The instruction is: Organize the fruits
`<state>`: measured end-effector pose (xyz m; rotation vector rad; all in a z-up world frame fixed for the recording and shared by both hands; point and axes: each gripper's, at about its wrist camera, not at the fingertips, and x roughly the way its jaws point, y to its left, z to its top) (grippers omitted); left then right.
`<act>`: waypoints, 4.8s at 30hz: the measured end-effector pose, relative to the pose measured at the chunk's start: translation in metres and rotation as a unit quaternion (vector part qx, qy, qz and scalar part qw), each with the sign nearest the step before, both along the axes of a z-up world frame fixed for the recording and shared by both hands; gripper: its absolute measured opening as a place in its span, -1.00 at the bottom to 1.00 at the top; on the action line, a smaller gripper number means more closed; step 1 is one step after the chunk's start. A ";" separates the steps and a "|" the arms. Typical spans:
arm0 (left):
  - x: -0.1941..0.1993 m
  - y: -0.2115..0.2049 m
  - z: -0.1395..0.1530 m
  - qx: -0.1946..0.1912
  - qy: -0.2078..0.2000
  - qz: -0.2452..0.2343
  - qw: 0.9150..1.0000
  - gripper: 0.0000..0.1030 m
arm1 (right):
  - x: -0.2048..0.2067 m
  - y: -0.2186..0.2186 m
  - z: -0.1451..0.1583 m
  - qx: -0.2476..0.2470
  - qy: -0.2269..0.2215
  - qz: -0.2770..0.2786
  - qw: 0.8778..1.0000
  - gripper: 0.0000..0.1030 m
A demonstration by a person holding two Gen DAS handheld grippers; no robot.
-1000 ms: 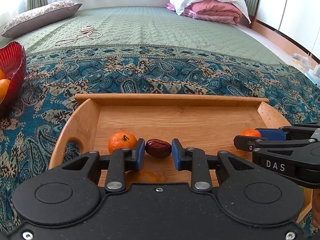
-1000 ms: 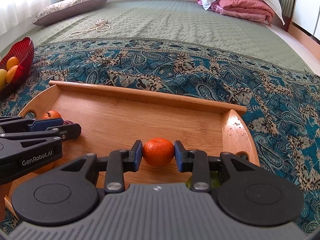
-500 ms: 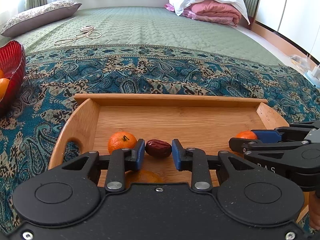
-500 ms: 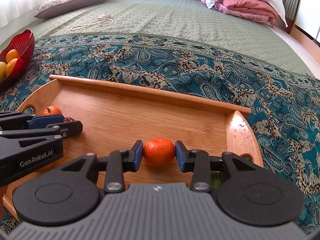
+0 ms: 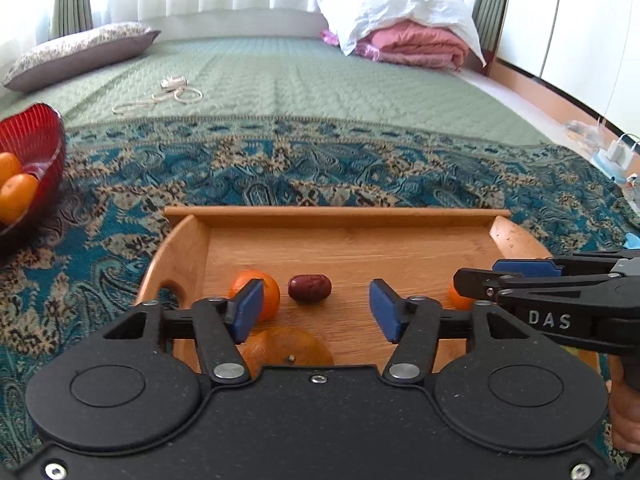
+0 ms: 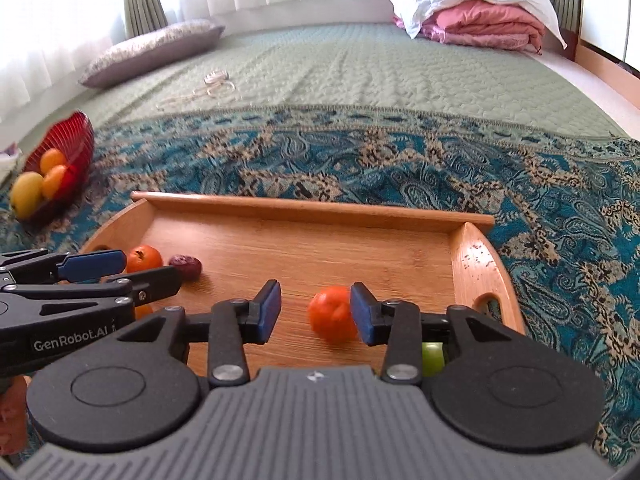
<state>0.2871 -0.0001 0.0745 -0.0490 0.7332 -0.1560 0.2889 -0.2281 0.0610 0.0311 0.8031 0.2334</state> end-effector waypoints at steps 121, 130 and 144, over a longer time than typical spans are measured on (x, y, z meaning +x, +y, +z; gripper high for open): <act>-0.179 0.019 -0.080 0.053 -0.070 0.066 0.994 1.00 | -0.185 -0.009 -0.077 -0.035 -0.117 -0.054 0.991 1.00; -0.180 0.018 -0.080 0.053 -0.071 0.066 0.994 1.00 | -0.185 -0.009 -0.077 -0.034 -0.117 -0.054 0.991 1.00; -0.180 0.018 -0.080 0.053 -0.072 0.067 0.994 1.00 | -0.185 -0.009 -0.077 -0.034 -0.118 -0.054 0.991 1.00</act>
